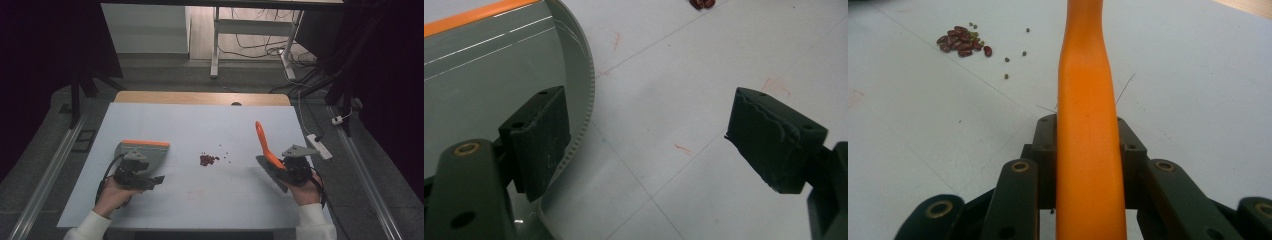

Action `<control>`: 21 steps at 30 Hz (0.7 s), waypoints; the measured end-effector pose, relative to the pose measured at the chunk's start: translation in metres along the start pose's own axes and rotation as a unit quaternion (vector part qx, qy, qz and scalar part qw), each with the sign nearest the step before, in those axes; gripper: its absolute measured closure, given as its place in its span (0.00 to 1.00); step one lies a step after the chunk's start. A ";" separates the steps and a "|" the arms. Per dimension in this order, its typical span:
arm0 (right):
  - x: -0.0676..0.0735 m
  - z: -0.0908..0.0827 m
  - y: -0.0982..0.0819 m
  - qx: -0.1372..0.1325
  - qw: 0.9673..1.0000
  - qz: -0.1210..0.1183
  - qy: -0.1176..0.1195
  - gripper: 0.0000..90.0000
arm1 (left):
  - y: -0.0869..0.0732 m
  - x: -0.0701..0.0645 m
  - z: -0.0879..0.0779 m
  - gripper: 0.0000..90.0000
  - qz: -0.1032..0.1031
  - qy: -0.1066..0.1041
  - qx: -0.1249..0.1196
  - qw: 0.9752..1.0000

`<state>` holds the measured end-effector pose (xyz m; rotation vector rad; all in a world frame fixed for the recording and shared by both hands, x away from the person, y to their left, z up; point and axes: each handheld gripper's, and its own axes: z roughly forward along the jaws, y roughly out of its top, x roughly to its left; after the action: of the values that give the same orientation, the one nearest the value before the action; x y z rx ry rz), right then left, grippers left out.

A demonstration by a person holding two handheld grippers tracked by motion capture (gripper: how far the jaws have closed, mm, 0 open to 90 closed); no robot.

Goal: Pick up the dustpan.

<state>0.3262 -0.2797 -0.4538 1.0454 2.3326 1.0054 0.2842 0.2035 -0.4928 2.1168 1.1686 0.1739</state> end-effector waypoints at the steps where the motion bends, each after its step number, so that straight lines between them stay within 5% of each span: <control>1: 0.000 0.000 0.000 -0.001 1.000 0.000 0.001 0.78 | 0.000 -0.001 -0.001 0.20 -0.001 0.002 0.000 1.000; 21: 0.001 -0.001 0.000 0.001 1.000 -0.002 -0.002 0.78 | 0.014 -0.007 -0.013 0.21 -0.011 0.036 0.026 0.999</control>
<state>0.3253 -0.2794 -0.4529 1.0414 2.3330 0.9976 0.2844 0.1999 -0.4734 2.1579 1.2488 0.2129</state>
